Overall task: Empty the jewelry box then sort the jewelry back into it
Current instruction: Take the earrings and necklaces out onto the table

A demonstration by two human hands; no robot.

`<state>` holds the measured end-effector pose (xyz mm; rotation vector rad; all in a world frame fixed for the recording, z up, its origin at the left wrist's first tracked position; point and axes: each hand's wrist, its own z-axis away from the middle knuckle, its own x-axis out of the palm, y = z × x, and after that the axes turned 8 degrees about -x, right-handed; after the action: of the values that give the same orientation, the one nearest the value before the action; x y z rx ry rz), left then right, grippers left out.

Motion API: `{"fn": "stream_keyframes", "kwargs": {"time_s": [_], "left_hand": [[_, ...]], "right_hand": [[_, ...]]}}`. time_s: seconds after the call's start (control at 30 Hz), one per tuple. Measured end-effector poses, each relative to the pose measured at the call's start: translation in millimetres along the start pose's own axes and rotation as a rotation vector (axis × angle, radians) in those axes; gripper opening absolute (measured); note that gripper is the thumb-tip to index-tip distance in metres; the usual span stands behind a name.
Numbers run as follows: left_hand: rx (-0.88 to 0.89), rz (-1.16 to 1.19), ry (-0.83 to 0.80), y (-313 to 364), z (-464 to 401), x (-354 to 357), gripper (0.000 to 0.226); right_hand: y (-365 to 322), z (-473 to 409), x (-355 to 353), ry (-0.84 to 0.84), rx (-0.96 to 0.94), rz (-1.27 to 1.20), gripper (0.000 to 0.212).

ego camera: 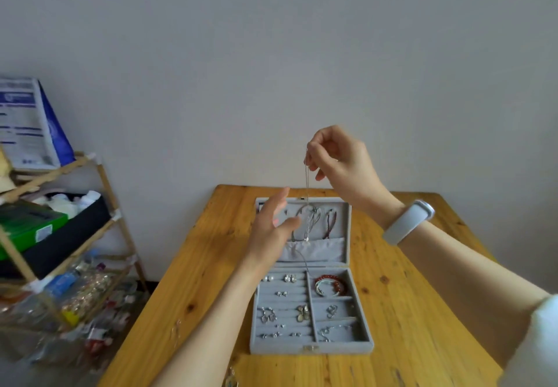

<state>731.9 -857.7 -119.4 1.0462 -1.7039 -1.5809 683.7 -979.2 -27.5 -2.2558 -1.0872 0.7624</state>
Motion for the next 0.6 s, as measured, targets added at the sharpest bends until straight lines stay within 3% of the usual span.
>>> {"fn": "stream_keyframes", "kwargs": {"time_s": [0.07, 0.17, 0.4, 0.6], "left_hand": [[-0.096, 0.210, -0.126, 6.0, 28.7, 2.5, 0.043], [-0.184, 0.194, -0.234, -7.9, 76.2, 10.9, 0.024], [-0.498, 0.109, -0.019, -92.0, 187.0, 24.0, 0.013], [-0.482, -0.180, 0.082, -124.4, 230.1, 23.6, 0.016]], "right_hand": [[-7.7, 23.9, 0.8, 0.019, 0.056, -0.055, 0.019], [-6.2, 70.7, 2.6, 0.042, 0.155, -0.108, 0.018], [32.4, 195.8, 9.1, 0.167, 0.542, -0.191, 0.020], [64.5, 249.7, 16.4, 0.132, 0.681, -0.069, 0.017]]}}
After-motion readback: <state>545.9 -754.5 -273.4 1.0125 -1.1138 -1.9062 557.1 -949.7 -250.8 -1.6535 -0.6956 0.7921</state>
